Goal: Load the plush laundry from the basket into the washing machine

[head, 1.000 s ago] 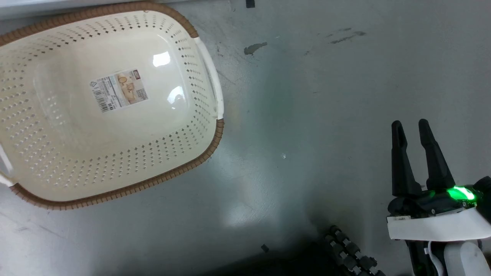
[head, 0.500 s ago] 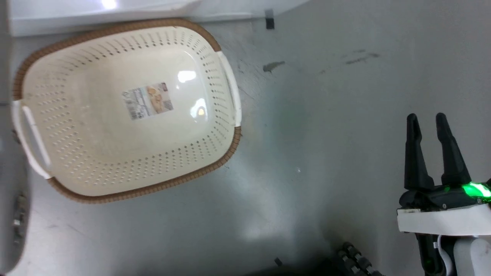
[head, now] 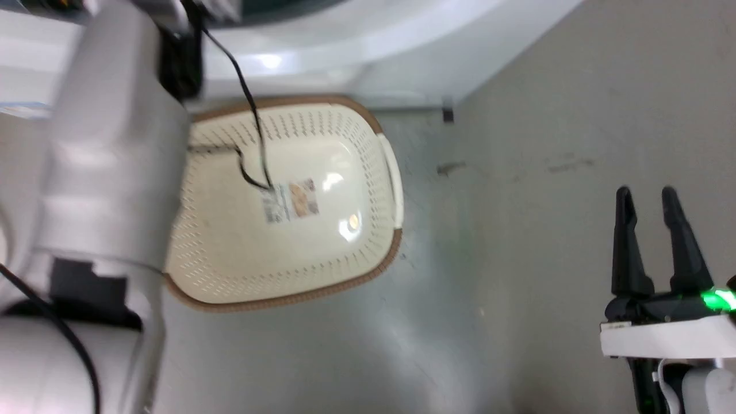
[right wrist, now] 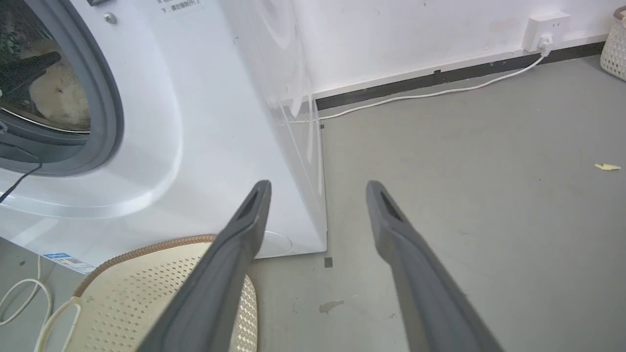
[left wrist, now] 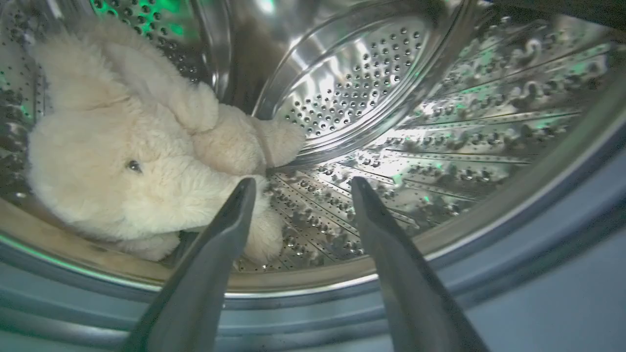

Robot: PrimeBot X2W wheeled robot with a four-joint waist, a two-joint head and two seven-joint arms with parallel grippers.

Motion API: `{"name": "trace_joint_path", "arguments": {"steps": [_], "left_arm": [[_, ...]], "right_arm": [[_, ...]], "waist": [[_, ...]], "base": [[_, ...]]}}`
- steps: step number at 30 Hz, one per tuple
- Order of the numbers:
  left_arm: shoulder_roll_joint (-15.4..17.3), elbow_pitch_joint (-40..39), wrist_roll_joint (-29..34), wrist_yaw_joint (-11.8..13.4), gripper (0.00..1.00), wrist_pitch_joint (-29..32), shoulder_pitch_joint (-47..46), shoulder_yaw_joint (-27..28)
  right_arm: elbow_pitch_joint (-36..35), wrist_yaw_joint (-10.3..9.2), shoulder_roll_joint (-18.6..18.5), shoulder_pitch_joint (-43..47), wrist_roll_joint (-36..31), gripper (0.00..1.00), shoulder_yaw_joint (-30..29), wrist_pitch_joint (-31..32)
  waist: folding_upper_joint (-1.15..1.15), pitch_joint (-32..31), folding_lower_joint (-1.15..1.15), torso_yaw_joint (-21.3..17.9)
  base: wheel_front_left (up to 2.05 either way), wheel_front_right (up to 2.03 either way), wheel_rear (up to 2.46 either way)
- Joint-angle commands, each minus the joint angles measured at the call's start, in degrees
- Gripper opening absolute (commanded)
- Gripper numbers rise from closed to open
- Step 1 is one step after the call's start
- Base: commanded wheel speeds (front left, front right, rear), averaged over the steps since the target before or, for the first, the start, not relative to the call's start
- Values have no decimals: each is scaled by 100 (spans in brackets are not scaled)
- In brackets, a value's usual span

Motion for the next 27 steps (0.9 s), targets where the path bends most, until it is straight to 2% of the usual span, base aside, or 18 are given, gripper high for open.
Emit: {"name": "trace_joint_path", "arguments": {"steps": [1,13,20,27], "left_arm": [[-57,-38,-28,-17,100,-31,207,15],[-472,-153,-65,-76,100,-31,1866,-44],[-533,-383,-176,-190,100,-31,2709,-20],[-457,-719,-189,-190,100,-31,3572,17]], "right_arm": [[44,3,-4,77,-44,100,-3,-25],[320,3,-4,463,-211,100,46,75],[406,3,-4,739,-252,100,79,246],[465,3,-4,993,-328,100,149,375]], "waist": [[0,-456,0,296],[0,-1853,0,714],[0,-2528,0,900],[0,-3150,0,940]], "base": [[0,0,0],[0,0,0],[0,0,0],[0,0,0]]}}
